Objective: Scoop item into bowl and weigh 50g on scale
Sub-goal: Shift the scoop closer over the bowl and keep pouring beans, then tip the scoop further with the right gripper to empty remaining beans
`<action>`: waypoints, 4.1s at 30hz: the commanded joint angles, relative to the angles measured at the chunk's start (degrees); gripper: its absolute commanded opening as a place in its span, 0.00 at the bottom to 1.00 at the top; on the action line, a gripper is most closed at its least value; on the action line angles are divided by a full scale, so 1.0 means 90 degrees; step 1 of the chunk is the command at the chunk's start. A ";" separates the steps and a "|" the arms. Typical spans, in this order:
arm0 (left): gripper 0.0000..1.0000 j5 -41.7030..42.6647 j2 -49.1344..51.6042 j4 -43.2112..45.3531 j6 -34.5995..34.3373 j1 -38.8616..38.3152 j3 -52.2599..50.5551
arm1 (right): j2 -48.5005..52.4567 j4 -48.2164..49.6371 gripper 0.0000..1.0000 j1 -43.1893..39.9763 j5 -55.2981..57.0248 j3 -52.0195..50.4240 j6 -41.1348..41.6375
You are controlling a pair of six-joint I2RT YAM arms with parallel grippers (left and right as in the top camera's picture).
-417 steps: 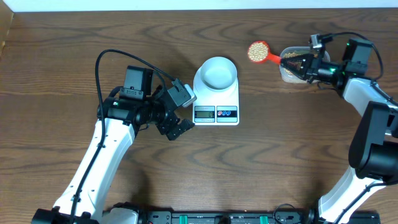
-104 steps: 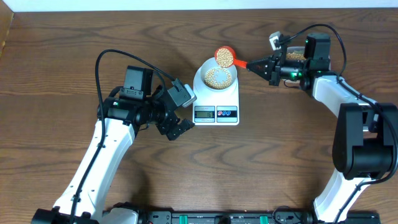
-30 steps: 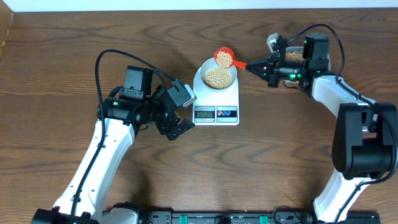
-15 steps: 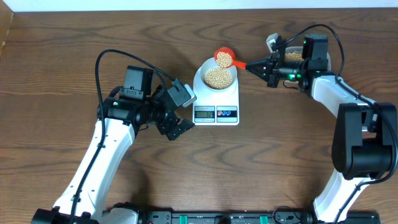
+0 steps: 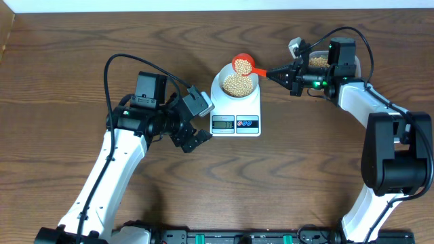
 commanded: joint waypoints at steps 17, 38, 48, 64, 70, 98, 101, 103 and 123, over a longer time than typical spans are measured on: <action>0.95 0.0085 0.0000 -0.0002 0.0039 0.0022 0.0143 | -0.0398 -0.0068 0.01 0.0036 0.0158 0.0034 -0.0323; 0.95 0.0085 0.0000 -0.0002 0.0041 0.0022 0.0143 | -0.0894 -0.0991 0.01 0.0211 0.1209 0.0034 -0.1251; 0.95 0.0085 0.0000 -0.0002 0.0041 0.0022 0.0143 | -0.0974 -0.1095 0.01 0.0250 0.1350 0.0034 -0.1277; 0.95 0.0085 0.0000 -0.0002 0.0041 0.0022 0.0143 | -0.0974 -0.1098 0.01 0.0250 0.1348 0.0034 -0.1277; 0.95 0.0085 0.0000 -0.0002 0.0041 0.0022 0.0143 | -0.0974 -0.1098 0.01 0.0250 0.1348 0.0034 -0.1277; 0.95 0.0085 0.0000 -0.0002 0.0039 0.0022 0.0143 | -0.1192 -0.1545 0.01 0.0384 0.1613 0.0034 -0.1542; 0.95 0.0085 0.0000 -0.0002 0.0041 0.0022 0.0143 | -0.1192 -0.1520 0.01 0.0396 0.1613 0.0034 -0.1542; 0.95 0.0085 0.0000 -0.0002 0.0041 0.0022 0.0143 | -0.1192 -0.1523 0.01 0.0396 0.1613 0.0034 -0.1540; 0.95 0.0085 0.0000 -0.0002 0.0041 0.0022 0.0143 | -0.1192 -0.1523 0.01 0.0418 0.1617 0.0034 -0.1542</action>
